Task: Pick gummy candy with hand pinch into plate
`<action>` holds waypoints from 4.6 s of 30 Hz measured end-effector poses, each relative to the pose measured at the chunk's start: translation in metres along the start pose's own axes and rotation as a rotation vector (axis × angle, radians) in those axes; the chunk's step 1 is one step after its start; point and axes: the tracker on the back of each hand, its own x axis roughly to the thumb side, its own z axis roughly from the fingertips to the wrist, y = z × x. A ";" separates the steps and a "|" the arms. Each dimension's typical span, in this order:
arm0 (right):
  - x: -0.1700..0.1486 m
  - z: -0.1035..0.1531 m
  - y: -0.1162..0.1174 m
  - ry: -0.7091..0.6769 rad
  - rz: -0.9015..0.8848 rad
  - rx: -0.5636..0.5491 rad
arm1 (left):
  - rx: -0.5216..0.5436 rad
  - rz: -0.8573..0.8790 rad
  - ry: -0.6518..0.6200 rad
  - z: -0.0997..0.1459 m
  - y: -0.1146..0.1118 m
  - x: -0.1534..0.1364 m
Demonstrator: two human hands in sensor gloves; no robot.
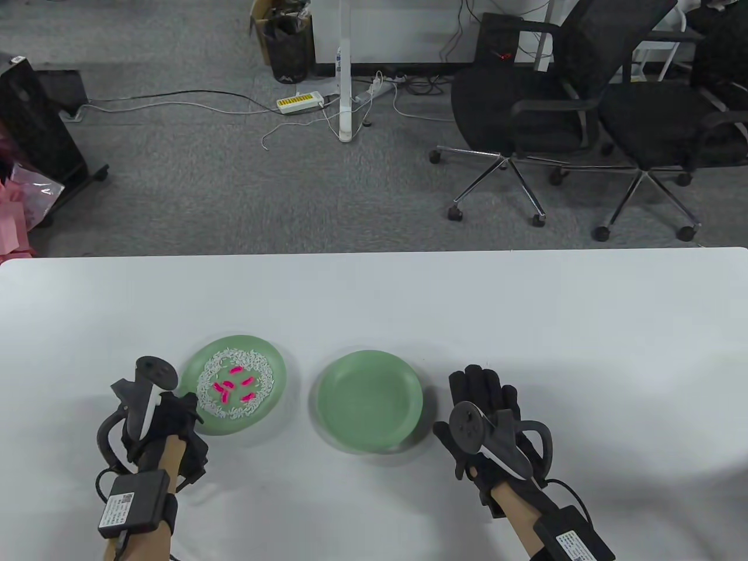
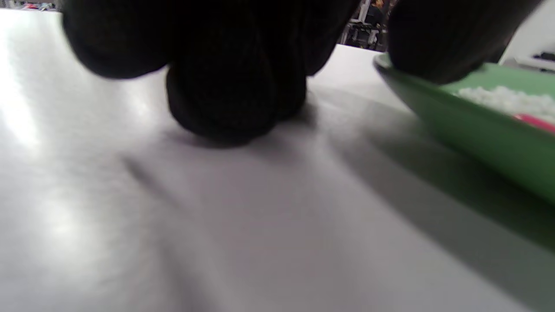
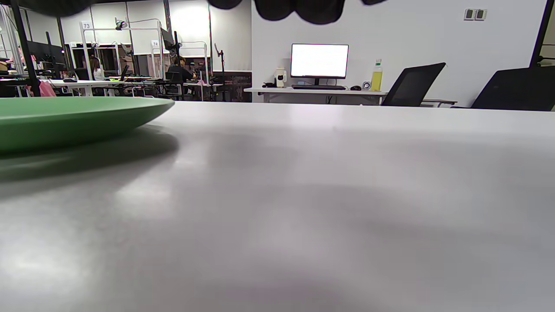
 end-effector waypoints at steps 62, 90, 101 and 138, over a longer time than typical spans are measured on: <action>0.219 0.000 -0.052 -0.459 -0.006 -0.086 | -0.555 0.819 -0.413 0.089 -0.014 -0.007; 0.126 -0.054 -0.002 -0.133 0.009 0.004 | -0.466 0.809 -0.345 0.056 -0.021 -0.028; 0.138 -0.052 0.015 -0.170 0.160 0.021 | -0.471 0.802 -0.345 0.054 -0.023 -0.029; 0.275 -0.005 -0.039 -0.556 0.074 0.039 | -0.498 0.824 -0.341 0.052 -0.023 -0.031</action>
